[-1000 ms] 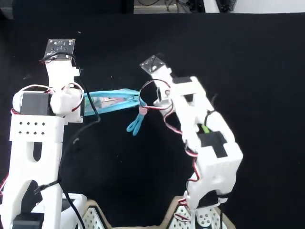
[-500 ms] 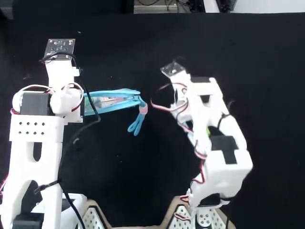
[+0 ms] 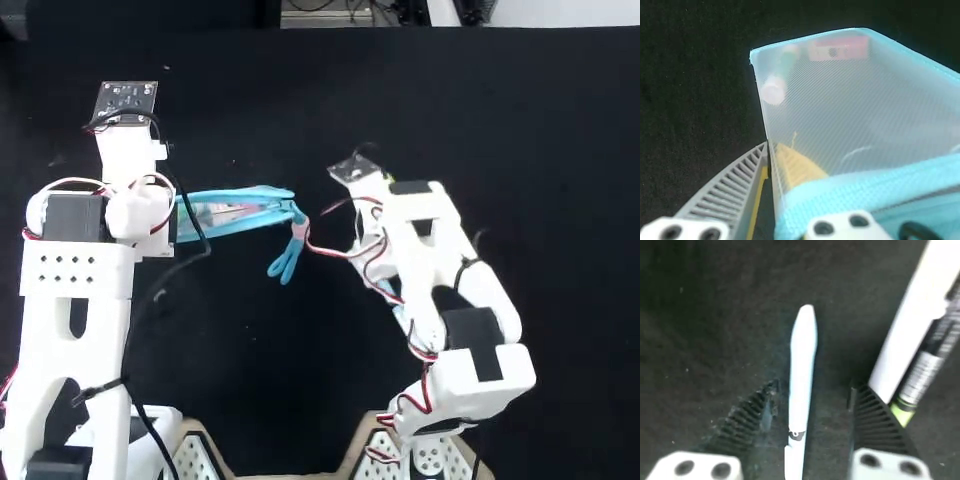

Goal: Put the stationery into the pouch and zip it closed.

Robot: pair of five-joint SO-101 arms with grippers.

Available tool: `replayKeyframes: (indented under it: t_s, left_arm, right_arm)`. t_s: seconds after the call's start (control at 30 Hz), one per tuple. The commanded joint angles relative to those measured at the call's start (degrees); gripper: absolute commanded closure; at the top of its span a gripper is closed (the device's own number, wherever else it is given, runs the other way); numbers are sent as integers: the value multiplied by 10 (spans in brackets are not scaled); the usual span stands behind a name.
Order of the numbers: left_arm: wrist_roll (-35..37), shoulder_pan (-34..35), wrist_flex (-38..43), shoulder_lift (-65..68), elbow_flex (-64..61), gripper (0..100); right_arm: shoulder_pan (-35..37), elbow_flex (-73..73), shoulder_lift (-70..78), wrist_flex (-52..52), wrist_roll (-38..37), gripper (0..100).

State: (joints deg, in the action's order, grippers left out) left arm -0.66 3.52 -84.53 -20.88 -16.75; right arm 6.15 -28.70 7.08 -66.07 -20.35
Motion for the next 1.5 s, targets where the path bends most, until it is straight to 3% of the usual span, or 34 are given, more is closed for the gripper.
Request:
replayKeyframes:
  t_s: [0.0,0.13,0.33,0.53,0.67,0.7,0.97,1.3,1.47]
  left_arm:
    - [6,0,5,22,-38,970]
    - [6,0,5,22,-38,970]
    - [6,0,4,22,-38,970]
    - [6,0,4,22,-38,970]
    - [6,0,4,22,-38,970]
    - [6,0,4,22,-38,970]
    - [6,0,4,22,-38,970]
    - [6,0,4,22,-38,970]
    - [6,-2,4,22,-38,970]
  right_arm:
    - [14,77,-21,-27,36,804]
    - [25,91,-20,-18,47,838]
    - [25,39,16,85,47,855]
    - [22,36,62,95,47,858]
    - [20,36,49,92,44,993]
    - [16,36,38,91,44,981]
    - [-38,52,-157,-22,42,988]
    - [-37,67,-498,-101,52,988]
    - [13,64,-624,-92,148,988]
